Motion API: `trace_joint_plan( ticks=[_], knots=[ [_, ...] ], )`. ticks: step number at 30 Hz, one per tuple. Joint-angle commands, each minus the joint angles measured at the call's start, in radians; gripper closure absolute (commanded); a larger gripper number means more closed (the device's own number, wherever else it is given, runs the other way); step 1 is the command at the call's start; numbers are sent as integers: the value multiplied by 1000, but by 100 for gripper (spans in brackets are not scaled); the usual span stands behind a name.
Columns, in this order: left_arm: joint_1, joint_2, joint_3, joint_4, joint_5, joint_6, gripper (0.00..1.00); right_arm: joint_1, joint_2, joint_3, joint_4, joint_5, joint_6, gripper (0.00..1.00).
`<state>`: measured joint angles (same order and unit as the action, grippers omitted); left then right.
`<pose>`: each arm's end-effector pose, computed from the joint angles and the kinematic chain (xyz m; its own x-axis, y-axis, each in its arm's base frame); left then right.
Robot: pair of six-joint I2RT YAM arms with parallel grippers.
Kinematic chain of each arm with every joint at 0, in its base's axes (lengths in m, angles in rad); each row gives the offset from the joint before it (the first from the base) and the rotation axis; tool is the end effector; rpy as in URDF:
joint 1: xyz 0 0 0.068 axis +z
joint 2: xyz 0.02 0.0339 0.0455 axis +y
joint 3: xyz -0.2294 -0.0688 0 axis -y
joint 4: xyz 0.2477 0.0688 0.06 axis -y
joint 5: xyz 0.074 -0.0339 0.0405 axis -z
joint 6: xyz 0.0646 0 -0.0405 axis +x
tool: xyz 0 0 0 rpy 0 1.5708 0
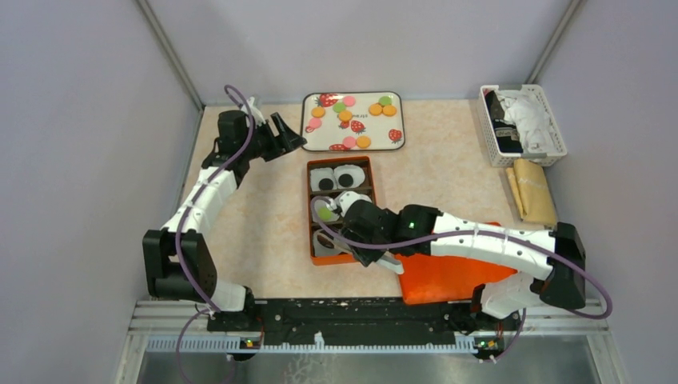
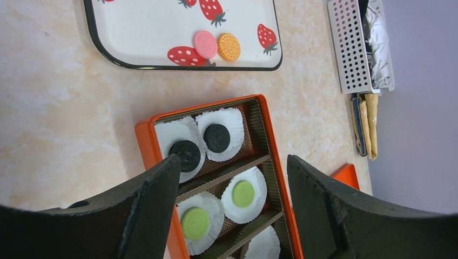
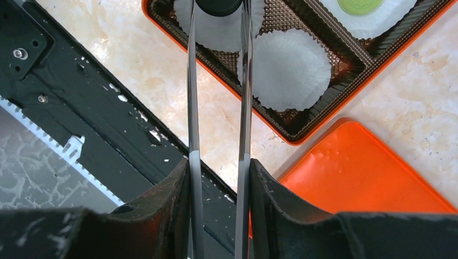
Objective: Pack the cookies
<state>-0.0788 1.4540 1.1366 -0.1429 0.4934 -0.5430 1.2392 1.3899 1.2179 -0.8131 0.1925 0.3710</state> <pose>0.3611 -0.0592 0.2629 -0.6335 -0.4065 -0.6583 0.1927 0.7412 -0.6431 0.1123 0.2881 0.2414 -0.5768 -0.5822 -0.5730 -0.7345 0.6767 0.0518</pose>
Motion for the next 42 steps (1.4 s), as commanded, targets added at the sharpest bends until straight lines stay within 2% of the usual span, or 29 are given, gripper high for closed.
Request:
trace_joint_plan(
  ticks=[1,4,11,16,25,32,42],
  knots=[
    [2,-43,-11,17,8,0,21,9,16,4,34,20,27,90],
    [2,-44,-7,3,-8,1,21,9,32,3,32,9,31,86],
    [2,-38,-6,-2,-6,2,21,9,32,12,31,14,36,68],
    [2,-40,-8,-2,-8,2,21,9,30,25,27,18,31,61],
    [2,-39,-12,6,-1,2,21,9,31,35,22,27,29,60],
    [2,-41,-12,10,4,7,20,9,45,46,18,25,27,55],
    [2,-44,-5,10,9,9,20,9,12,127,-6,80,16,58]
  ],
)
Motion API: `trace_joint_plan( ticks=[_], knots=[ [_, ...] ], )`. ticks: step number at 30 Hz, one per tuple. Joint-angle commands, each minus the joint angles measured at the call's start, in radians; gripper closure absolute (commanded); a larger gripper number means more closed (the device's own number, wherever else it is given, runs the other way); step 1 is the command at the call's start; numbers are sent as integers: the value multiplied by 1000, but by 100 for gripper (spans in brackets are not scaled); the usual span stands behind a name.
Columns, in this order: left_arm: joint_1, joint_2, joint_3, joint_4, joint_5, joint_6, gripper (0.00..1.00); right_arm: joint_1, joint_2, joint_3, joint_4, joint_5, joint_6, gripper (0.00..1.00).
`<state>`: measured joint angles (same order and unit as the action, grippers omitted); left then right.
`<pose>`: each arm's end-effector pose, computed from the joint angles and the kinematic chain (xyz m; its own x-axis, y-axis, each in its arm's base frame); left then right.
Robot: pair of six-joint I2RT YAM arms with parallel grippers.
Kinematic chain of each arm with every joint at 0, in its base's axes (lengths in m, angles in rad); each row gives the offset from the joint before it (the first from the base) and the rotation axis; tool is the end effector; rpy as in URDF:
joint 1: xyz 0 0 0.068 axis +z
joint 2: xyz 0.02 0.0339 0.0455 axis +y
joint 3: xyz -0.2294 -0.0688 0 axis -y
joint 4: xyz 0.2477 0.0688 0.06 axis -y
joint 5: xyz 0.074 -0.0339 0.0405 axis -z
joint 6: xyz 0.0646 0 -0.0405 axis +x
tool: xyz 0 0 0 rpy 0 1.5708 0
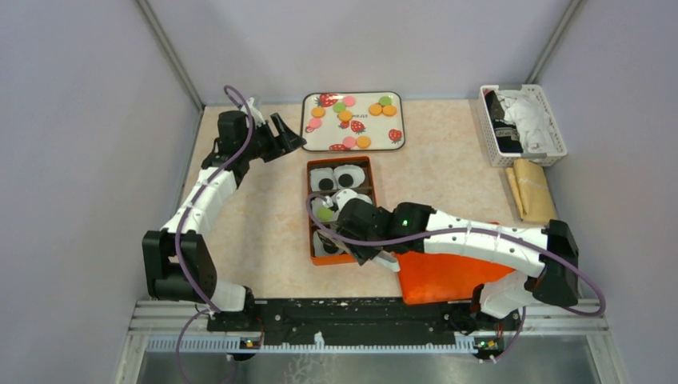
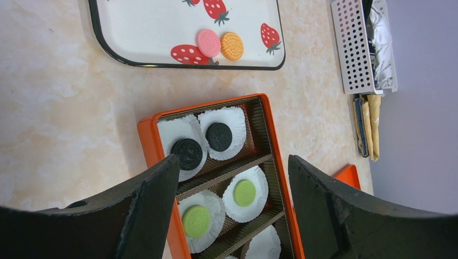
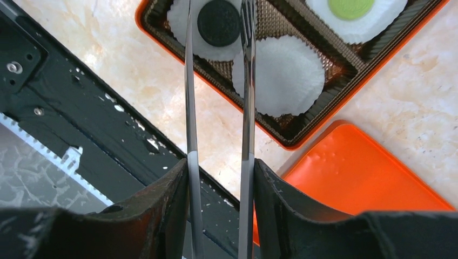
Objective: Pack the cookies
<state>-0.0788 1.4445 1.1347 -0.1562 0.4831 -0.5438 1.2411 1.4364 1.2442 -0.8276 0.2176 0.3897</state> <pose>0.3590 -0.0585 0.2637 -0.6334 -0.4096 -0.6565 0.1819 0.7458 -0.6408 0.1154 0.2941 0.2356 -0.5922 -0.5850 -0.5542 -0.7159 0.6976 0.0288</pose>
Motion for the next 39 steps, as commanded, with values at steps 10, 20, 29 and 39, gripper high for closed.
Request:
trace_joint_plan(
  ticks=[10,20,29,39],
  knots=[
    [2,-32,2,34,28,1,20,-33,-29,257,-23,312,-68,59],
    [2,-28,-3,40,31,-2,21,-404,62,310,175,222,-160,60],
    [2,8,10,43,31,4,21,-546,369,514,204,154,-246,60],
    [3,42,35,25,9,24,21,-634,650,724,191,106,-240,60]
  ],
)
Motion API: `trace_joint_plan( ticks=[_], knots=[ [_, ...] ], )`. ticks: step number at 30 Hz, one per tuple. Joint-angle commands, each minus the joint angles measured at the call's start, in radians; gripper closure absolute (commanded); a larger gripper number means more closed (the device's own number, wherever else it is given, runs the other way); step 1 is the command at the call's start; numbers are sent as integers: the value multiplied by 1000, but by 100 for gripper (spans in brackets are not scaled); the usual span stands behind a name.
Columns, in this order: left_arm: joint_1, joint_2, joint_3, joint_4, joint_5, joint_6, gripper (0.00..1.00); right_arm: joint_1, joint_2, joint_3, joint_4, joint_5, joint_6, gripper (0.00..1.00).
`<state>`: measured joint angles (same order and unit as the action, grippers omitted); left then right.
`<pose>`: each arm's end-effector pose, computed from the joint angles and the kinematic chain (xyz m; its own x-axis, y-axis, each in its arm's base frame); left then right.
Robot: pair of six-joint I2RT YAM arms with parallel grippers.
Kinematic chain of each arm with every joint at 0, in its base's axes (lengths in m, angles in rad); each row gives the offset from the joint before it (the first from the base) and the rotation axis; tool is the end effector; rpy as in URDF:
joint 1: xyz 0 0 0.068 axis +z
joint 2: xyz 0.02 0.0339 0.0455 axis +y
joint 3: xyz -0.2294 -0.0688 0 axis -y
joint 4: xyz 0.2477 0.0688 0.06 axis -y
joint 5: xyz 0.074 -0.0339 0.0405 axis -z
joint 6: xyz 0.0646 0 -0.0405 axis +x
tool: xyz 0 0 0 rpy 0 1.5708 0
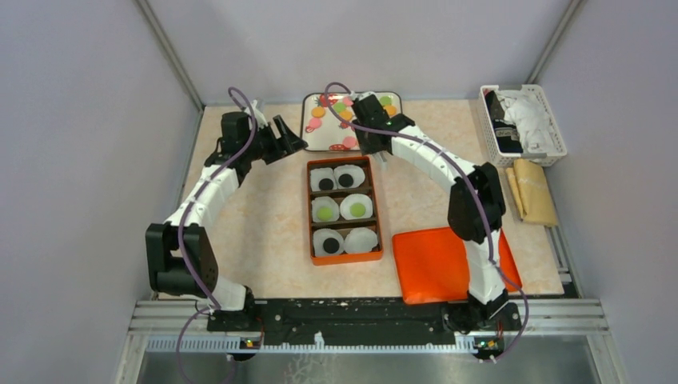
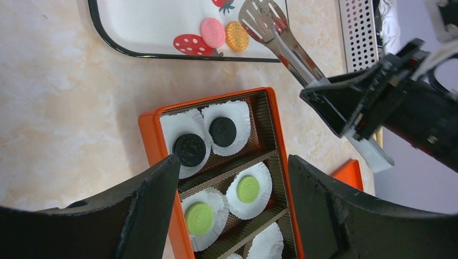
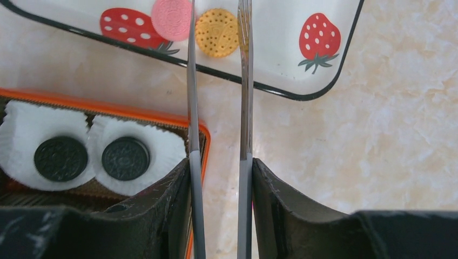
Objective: Pack the cookies
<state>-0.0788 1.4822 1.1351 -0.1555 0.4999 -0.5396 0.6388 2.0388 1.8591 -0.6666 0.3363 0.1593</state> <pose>0.3640 -0.0598 0.2512 -0.6626 -0.4000 -0.6332 0.1718 0.7417 -0.6483 0.3879 0.2616 0.2319 -0.6550 -0.2999 -0.6936 -0.2870 0.9478 -0.1389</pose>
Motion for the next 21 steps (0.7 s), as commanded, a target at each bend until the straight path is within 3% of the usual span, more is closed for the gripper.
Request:
trace_joint_plan(
  ticks=[1,7,21],
  knots=[
    [3,8,37,24,-8,20,21,-36,67,130,25,-13,-12,60],
    [3,26,47,18,-9,23,21,-39,143,177,-5,-16,-14,59],
    [4,22,47,13,-8,23,21,-40,115,115,-64,-69,18,57]
  ],
)
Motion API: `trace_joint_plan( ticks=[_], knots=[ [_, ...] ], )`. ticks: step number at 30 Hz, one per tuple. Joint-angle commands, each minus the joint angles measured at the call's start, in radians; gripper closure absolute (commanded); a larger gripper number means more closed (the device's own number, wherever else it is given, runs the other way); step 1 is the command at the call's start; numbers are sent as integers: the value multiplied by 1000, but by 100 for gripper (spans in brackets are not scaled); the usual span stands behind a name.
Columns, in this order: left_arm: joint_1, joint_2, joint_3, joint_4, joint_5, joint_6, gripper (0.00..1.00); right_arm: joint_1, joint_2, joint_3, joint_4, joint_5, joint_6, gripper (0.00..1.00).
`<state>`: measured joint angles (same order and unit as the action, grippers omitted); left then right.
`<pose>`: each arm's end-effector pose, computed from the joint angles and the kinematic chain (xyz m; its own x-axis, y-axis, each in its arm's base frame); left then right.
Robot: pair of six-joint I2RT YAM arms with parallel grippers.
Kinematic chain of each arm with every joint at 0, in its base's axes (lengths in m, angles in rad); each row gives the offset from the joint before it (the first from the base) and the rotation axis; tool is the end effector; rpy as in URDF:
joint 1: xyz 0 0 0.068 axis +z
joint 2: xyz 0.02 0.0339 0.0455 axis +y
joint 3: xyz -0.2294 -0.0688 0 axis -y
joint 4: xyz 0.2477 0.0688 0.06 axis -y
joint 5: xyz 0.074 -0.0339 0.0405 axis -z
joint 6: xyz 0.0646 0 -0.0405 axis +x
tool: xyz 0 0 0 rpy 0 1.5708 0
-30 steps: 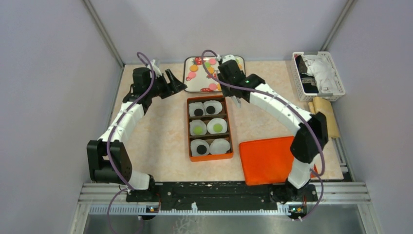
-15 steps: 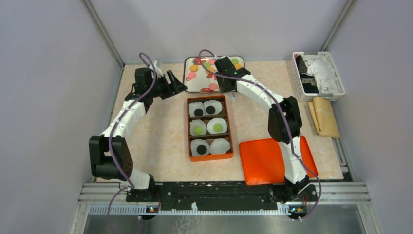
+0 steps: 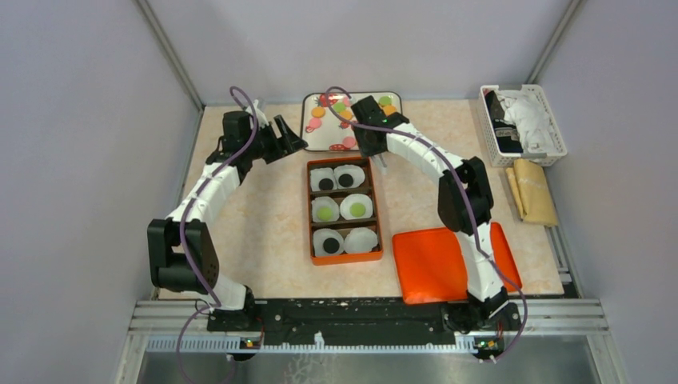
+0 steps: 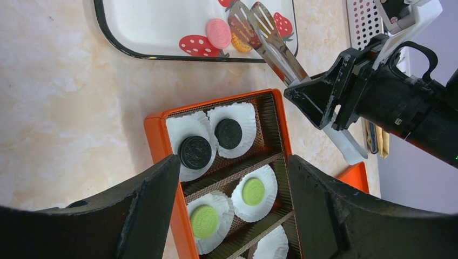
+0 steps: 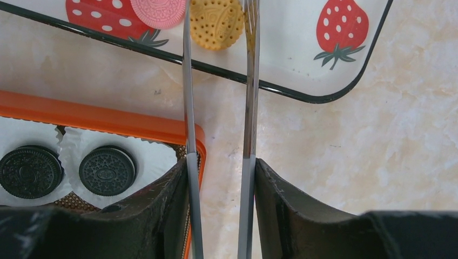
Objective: Pack the cookies
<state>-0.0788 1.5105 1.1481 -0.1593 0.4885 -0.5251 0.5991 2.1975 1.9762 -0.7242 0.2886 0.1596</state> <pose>0.3691 -0.0596 0.2455 -0.6681 -0.3913 -0.6329 0.1621 0.7537 -0.6370 0.4141 0.2605 0.1933 -0.7251 -0.3106 -0.6146 -0.2915 0.9470 -0.1348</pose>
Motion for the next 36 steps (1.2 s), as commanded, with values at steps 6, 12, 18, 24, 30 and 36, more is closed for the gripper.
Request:
trace_joint_plan(
  ticks=[6,12,18,24,30,36],
  knots=[
    [4,-12,28,21,8,4,21,0,-47,17,-77,15,23,57],
    [4,-21,25,27,20,-4,21,0,-17,98,-172,35,23,56],
    [4,-28,22,29,19,-5,21,-1,-5,122,-216,65,21,53],
    [4,-29,16,33,30,-8,21,-3,1,121,-204,21,24,54],
    [4,-34,18,32,27,-7,21,-4,-65,103,-134,-28,35,54],
    [4,-29,21,39,37,-12,20,-3,4,216,-237,-31,34,54]
  ],
)
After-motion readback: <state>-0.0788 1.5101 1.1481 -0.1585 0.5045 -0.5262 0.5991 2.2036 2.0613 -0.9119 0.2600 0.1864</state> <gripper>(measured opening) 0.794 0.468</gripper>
